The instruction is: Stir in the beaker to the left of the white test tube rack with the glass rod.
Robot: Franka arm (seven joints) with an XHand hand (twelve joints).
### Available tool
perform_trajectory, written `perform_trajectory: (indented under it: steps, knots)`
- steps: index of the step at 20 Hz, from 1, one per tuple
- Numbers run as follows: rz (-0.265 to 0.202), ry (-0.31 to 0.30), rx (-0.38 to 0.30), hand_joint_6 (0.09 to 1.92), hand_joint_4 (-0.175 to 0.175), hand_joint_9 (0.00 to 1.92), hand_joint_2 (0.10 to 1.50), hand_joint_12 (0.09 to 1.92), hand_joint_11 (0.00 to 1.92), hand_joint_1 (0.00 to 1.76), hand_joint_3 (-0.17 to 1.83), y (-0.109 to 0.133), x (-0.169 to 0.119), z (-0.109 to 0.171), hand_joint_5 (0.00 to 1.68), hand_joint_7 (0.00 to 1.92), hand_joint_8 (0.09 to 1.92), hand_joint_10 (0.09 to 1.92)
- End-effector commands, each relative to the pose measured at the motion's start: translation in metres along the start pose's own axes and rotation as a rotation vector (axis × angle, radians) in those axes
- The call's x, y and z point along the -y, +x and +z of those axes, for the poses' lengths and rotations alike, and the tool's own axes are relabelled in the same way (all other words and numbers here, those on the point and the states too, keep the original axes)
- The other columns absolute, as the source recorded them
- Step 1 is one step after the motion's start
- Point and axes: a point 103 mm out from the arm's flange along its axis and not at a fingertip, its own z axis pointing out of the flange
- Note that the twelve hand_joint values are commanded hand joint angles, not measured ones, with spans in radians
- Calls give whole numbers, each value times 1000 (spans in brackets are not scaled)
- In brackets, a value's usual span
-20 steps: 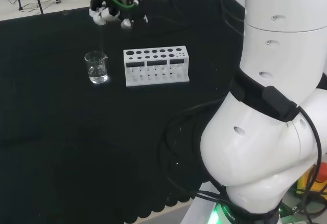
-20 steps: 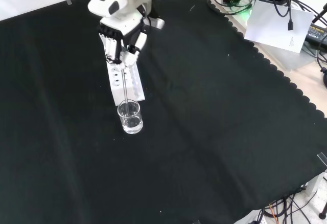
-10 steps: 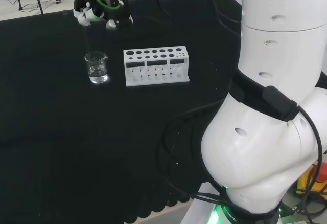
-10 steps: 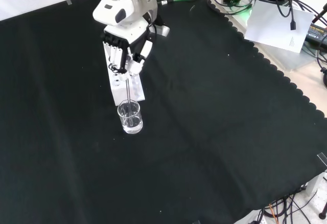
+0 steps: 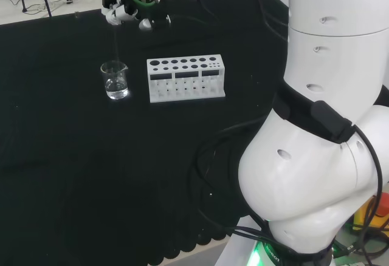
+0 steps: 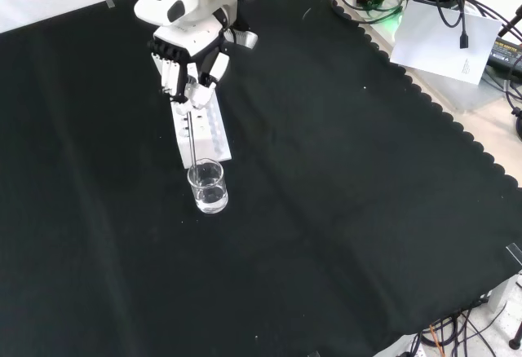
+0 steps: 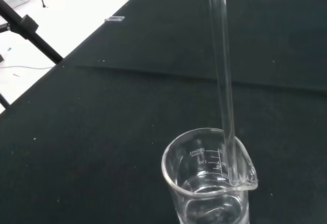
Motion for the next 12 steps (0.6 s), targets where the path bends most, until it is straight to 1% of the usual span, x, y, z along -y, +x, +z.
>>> perform_trajectory:
  steps: [1,2,4,6,9,12]
  knots:
    - [-10,-20,-9,538,-175,1569,1071,785,1614,1298,1,-19,50,-22,1078,1110,1110,891]
    - [-11,-14,-6,538,-175,1569,1071,785,1614,1298,1,-15,47,-22,1078,1110,1110,891]
    - [-24,-3,0,539,-175,1569,1071,785,1614,1298,1,6,28,-15,1078,1110,1109,891]
    - [-34,-4,8,540,-175,1569,1071,785,1614,1298,1,17,20,-11,1077,1110,1109,891]
    - [-46,-11,19,540,-175,1569,1071,785,1614,1298,1,31,18,-8,1077,1110,1109,890]
    - [-59,-17,20,541,-175,1569,1072,785,1614,1298,1,41,23,-9,1076,1110,1109,890]
